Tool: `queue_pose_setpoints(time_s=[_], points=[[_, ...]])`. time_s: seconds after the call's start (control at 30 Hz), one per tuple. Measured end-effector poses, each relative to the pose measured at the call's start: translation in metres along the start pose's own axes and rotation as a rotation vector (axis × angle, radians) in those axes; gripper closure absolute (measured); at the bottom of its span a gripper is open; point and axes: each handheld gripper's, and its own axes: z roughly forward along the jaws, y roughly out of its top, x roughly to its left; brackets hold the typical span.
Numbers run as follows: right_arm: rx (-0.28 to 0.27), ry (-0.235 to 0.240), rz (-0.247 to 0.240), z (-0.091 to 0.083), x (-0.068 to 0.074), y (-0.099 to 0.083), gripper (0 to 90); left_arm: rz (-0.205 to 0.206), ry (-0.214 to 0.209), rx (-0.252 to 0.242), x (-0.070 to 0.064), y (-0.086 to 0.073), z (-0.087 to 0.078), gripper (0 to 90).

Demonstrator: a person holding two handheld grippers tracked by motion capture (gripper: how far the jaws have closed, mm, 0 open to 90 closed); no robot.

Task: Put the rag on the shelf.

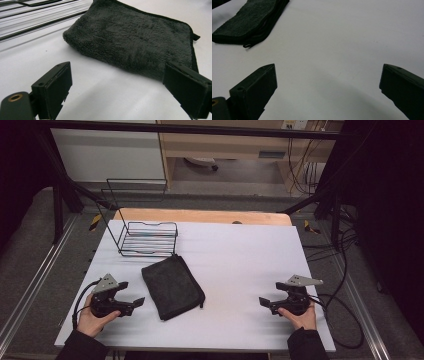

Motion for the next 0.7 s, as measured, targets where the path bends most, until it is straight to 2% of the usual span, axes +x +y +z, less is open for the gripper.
queue_pose_setpoints(time_s=[0.3,0.47,0.7], points=[[-0.006,0.003,-0.003,-0.001,0.0,0.0,2.0,-0.011,-0.007,0.011,-0.008,0.004,0.003,7.6],[0.004,-0.002,0.002,0.0,0.001,0.001,2.0,-0.004,-0.009,0.028,-0.015,0.005,0.007,7.6],[0.009,-0.001,0.0,0.002,0.003,0.001,2.0,-0.03,-0.01,0.042,-0.026,0.008,0.013,10.7]])
